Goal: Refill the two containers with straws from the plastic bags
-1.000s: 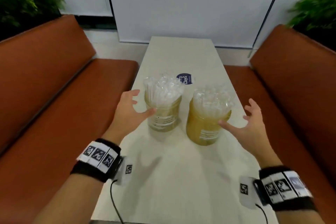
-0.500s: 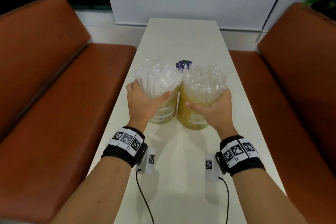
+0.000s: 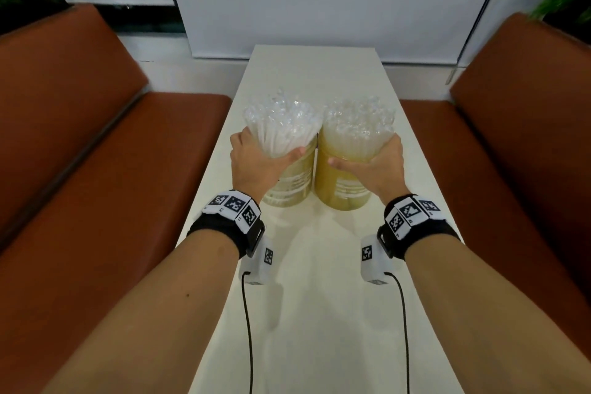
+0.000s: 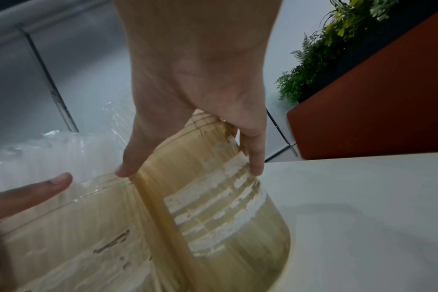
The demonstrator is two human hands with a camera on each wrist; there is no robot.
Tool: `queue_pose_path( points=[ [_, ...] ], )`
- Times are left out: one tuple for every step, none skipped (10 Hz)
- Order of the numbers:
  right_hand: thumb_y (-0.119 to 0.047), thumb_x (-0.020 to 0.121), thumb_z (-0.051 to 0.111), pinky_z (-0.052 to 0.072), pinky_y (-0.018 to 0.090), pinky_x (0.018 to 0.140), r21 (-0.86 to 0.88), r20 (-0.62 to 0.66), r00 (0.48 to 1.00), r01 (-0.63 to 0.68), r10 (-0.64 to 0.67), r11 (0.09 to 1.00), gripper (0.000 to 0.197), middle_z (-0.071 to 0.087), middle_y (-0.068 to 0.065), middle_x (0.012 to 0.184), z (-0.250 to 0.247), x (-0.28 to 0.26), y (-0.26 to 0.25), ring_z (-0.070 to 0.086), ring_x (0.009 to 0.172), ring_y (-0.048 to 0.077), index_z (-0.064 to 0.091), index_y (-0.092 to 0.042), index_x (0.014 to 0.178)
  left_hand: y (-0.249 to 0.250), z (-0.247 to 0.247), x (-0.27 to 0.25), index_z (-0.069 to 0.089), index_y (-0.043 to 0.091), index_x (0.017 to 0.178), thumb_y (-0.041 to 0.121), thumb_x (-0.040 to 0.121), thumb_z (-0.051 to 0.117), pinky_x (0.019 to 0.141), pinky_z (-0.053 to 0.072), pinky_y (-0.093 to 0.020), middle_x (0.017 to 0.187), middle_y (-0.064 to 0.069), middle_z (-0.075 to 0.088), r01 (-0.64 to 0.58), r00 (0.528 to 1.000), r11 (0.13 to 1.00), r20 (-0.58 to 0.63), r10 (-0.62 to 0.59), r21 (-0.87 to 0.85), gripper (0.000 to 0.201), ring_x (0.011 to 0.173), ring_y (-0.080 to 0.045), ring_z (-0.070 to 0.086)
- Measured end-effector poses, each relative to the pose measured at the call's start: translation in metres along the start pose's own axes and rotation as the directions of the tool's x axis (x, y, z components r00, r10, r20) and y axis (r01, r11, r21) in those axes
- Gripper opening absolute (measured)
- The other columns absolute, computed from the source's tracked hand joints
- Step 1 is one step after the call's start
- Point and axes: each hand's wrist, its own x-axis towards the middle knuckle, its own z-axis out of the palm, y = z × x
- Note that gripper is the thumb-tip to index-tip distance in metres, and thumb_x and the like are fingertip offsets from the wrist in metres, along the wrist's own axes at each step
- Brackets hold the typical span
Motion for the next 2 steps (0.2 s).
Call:
queue_pose_path(
  points=[
    [-0.063,0.031,0.095,0.035,0.050,0.117,0.001,0.063,0.998,-0.022,0.022,1.000,0.161,0.031,0.006,0.156,-0.005,-0.001,-0.004,0.033,0.145,0.027,0.006,-0.021,0.158,0.002,-0.008,-0.002,0.020,0.018,0.156,0.080,0.042,0.082,0.115,0.039,-0.049,0.154,-0.005,0.029,0.014,1.000,1.000,0.028,-0.013,-0.024,0.144,0.144,-0.027,0.036],
    [-0.049,0.048,0.098,0.023,0.045,0.123,0.011,0.087,0.991,-0.107,0.106,0.994,0.165,0.013,0.013,0.166,-0.014,-0.013,0.002,0.017,0.153,0.030,-0.021,-0.012,0.156,-0.007,-0.023,-0.018,0.005,0.023,0.161,0.072,0.047,0.088,0.119,0.033,-0.049,0.165,-0.002,0.014,0.039,0.998,0.999,0.050,-0.037,-0.036,0.149,0.152,-0.024,0.024]
  ],
)
